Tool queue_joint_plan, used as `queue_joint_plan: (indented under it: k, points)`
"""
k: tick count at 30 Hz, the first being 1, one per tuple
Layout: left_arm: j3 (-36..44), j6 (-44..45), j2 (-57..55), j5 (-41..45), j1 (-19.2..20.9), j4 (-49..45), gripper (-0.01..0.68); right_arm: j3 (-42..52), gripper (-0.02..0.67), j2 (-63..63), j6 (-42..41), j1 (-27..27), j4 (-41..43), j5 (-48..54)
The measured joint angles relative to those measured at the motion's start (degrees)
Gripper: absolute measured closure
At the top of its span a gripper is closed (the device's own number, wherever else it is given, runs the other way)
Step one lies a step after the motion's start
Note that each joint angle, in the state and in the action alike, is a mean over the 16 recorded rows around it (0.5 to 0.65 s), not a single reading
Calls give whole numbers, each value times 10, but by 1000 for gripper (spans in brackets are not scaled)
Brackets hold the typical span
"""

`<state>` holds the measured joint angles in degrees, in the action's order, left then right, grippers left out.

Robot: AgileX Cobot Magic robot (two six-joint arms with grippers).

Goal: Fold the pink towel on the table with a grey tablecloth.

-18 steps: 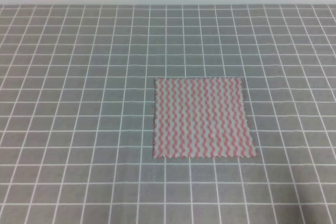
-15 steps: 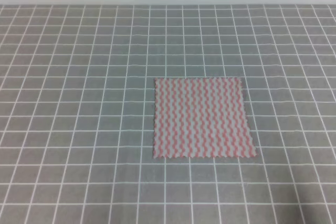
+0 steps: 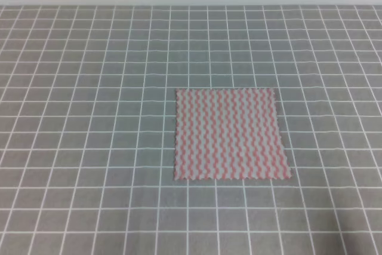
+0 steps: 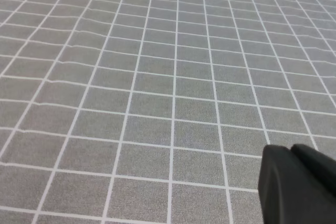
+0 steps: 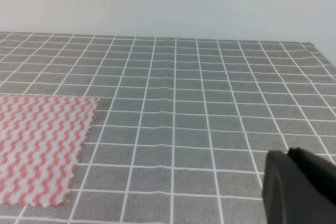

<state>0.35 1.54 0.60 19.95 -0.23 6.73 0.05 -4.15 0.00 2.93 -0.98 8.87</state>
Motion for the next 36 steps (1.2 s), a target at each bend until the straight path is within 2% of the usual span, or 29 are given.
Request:
queue_joint_plan:
  k: [36]
  points:
    - [2,0,2,-2,0,0,675,0,666,0,0,0,0,0]
